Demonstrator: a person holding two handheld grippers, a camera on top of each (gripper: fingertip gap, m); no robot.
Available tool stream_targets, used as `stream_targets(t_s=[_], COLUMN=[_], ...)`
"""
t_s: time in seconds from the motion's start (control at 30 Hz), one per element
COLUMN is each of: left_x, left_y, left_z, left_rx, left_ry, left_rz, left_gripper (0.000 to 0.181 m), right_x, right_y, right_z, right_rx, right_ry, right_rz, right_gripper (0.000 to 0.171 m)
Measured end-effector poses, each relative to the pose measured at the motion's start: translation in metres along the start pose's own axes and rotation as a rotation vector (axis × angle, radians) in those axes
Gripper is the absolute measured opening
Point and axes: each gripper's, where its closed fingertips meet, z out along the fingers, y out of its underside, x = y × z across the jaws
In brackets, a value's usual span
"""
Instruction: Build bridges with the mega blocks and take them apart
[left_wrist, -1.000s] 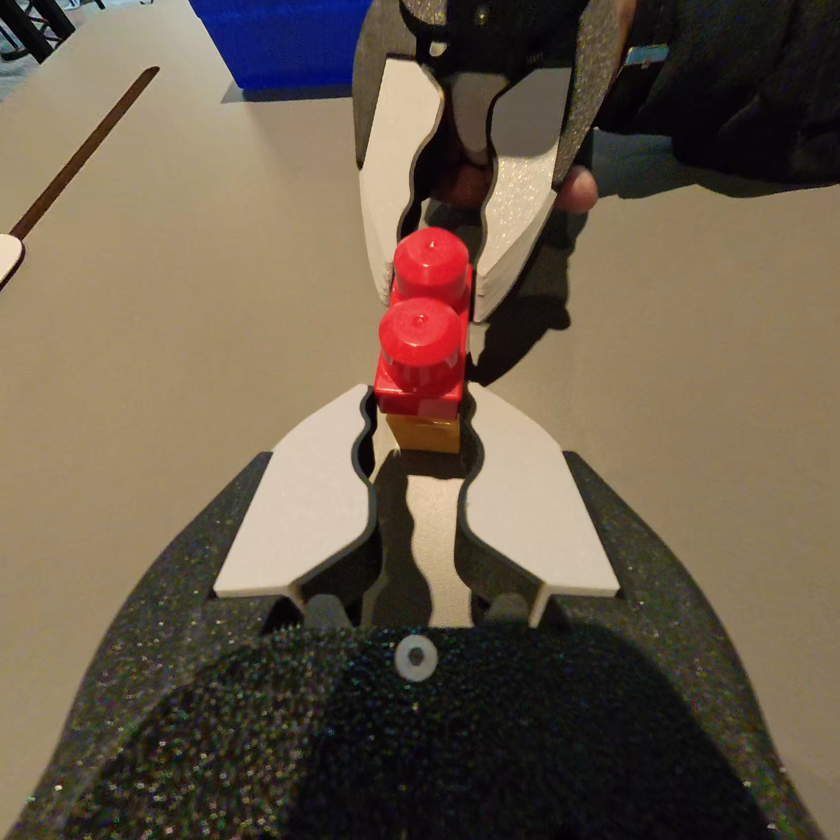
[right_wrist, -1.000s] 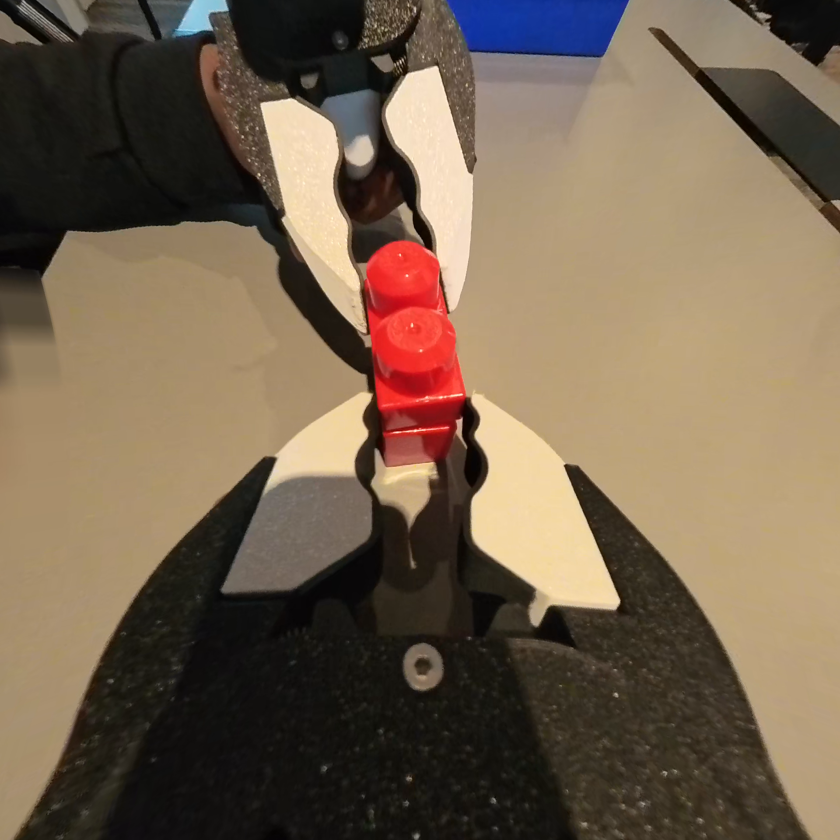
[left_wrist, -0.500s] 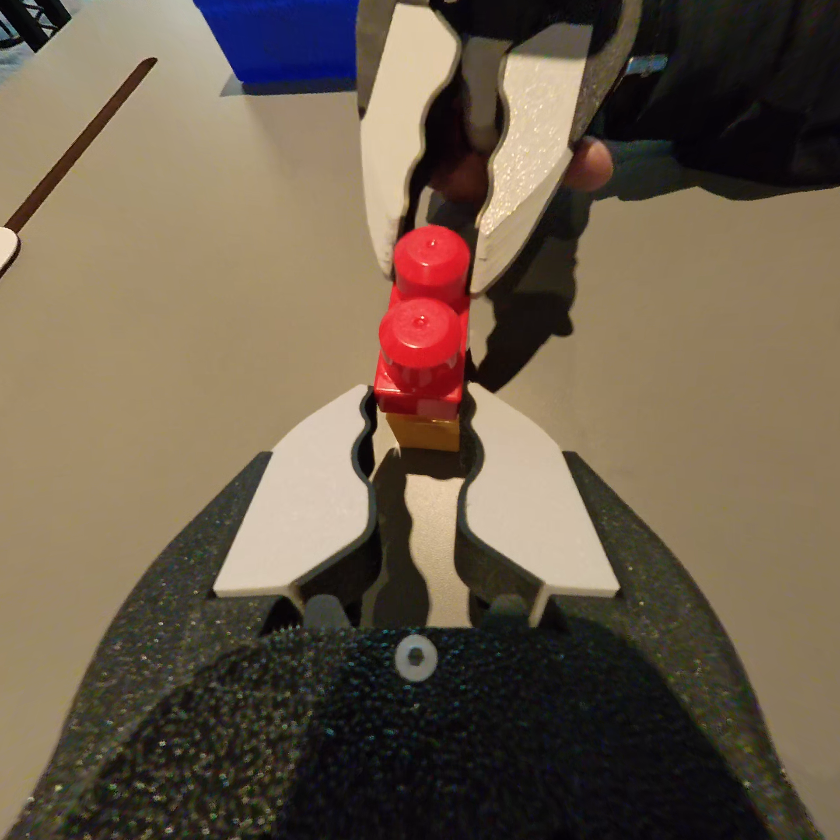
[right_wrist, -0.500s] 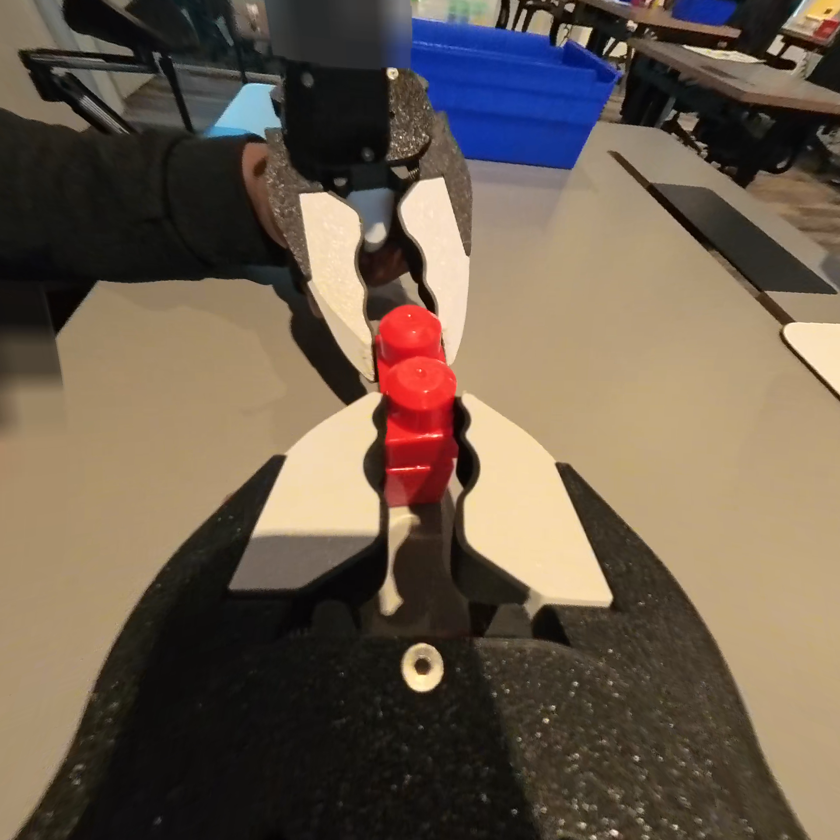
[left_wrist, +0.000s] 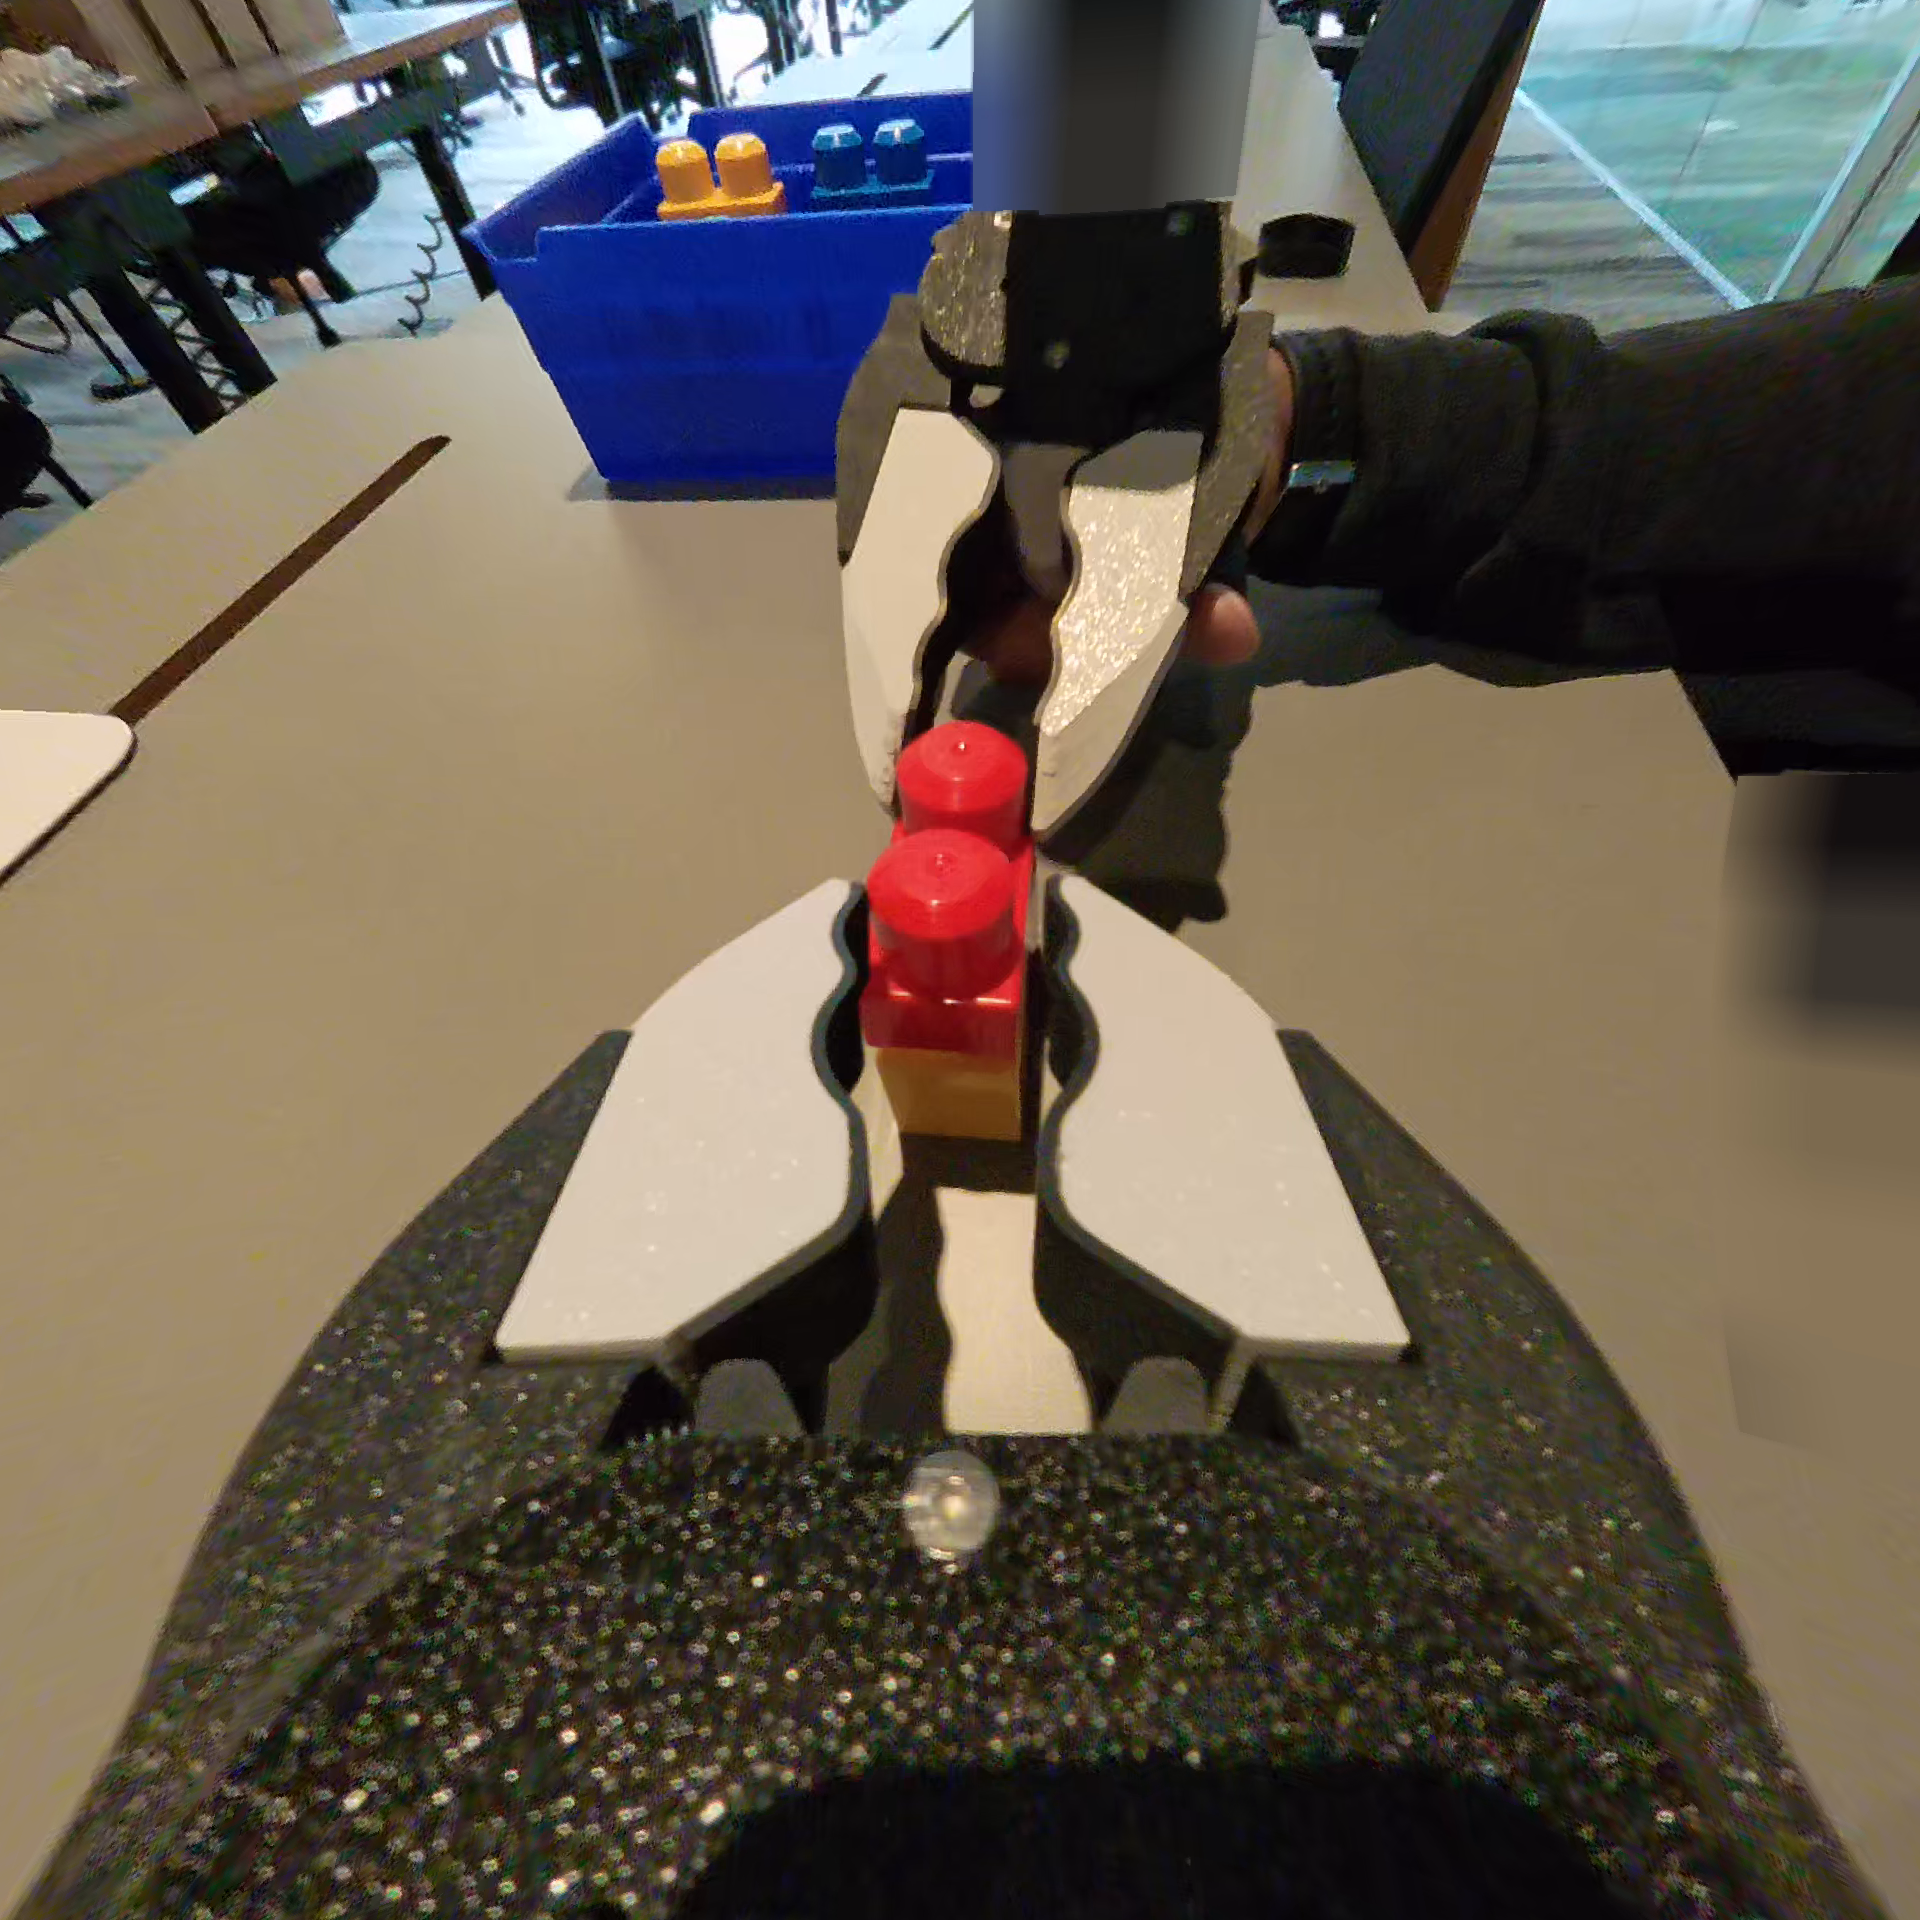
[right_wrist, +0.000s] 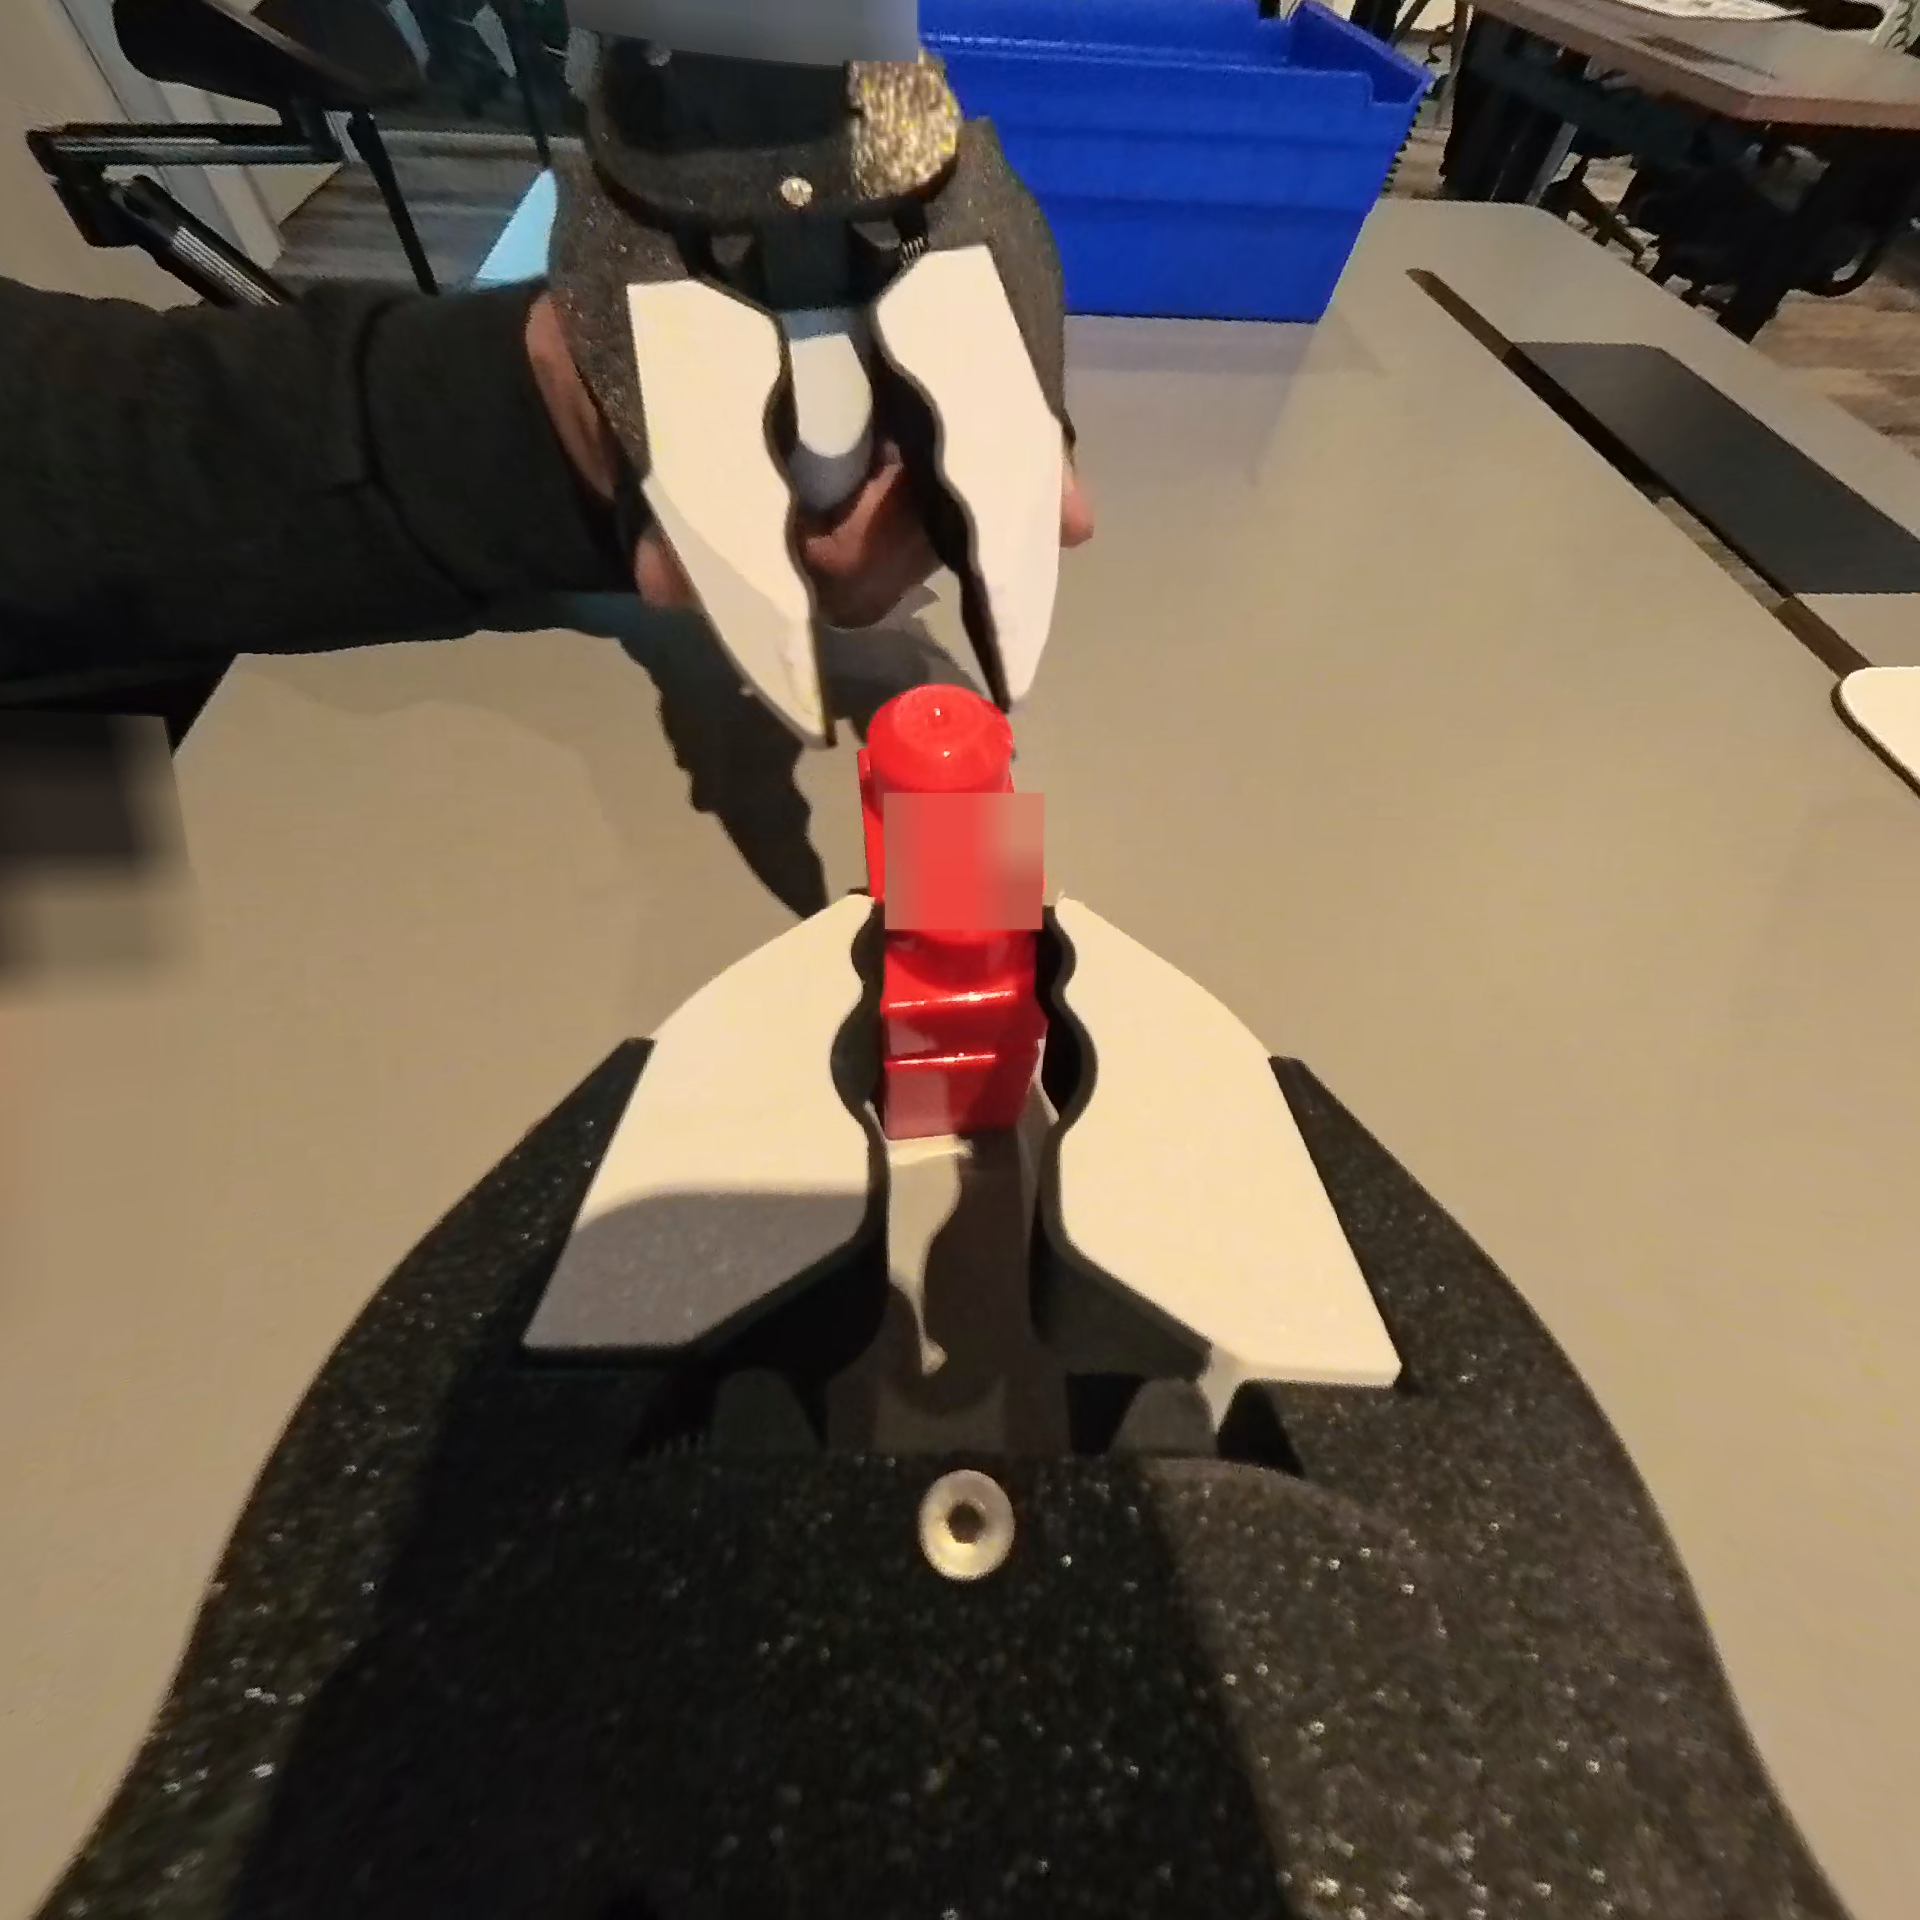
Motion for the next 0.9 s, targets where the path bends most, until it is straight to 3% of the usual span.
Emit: stream_targets(t_s=[0.9], left_x=[-0.004], left_y=[0.016], left_z=[0.008], left_rx=[-0.021], left_ry=[0.027], left_rz=[-0.078], left_gripper=[0.028], right_x=[0.001], right_y=[0.005], right_z=[0.004], right_rx=[-0.007], right_ry=[-0.016], right_rz=[0.1], right_gripper=[0.029])
